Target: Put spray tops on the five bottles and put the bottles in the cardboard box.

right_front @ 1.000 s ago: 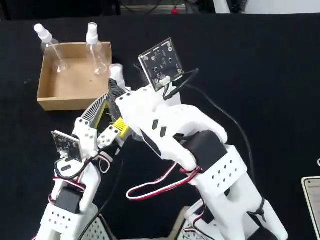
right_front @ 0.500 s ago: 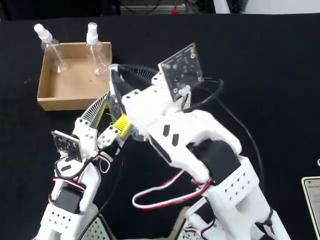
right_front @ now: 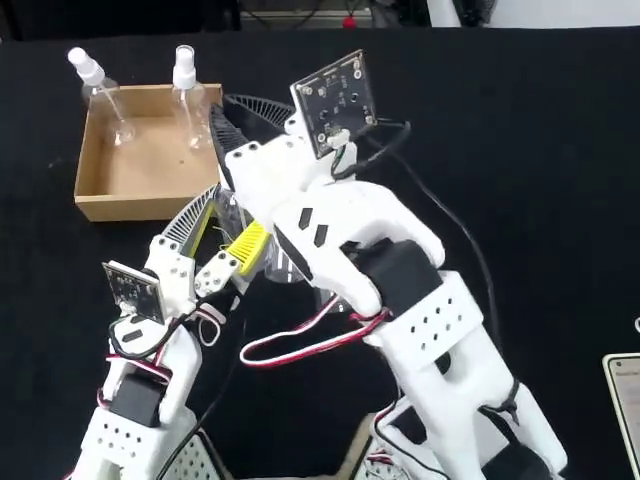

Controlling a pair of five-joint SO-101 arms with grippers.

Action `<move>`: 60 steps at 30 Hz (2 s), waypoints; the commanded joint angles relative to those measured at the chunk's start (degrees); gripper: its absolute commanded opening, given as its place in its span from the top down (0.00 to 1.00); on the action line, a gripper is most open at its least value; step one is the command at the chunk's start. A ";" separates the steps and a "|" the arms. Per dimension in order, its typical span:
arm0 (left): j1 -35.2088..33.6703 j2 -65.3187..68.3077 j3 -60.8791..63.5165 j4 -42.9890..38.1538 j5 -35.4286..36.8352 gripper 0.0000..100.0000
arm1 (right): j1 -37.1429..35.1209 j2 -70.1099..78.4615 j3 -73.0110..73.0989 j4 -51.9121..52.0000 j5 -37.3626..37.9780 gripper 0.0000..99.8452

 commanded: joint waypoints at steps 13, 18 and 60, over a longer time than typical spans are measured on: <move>-0.40 -0.26 1.27 0.00 -0.53 0.82 | 0.62 -0.48 -8.04 16.26 0.18 0.97; -0.40 -0.26 1.27 0.00 -0.53 0.82 | -3.08 -0.48 -9.36 19.69 0.18 0.97; -25.54 -0.18 -8.22 -4.66 6.77 0.82 | 18.29 -15.52 49.89 -7.30 12.31 0.96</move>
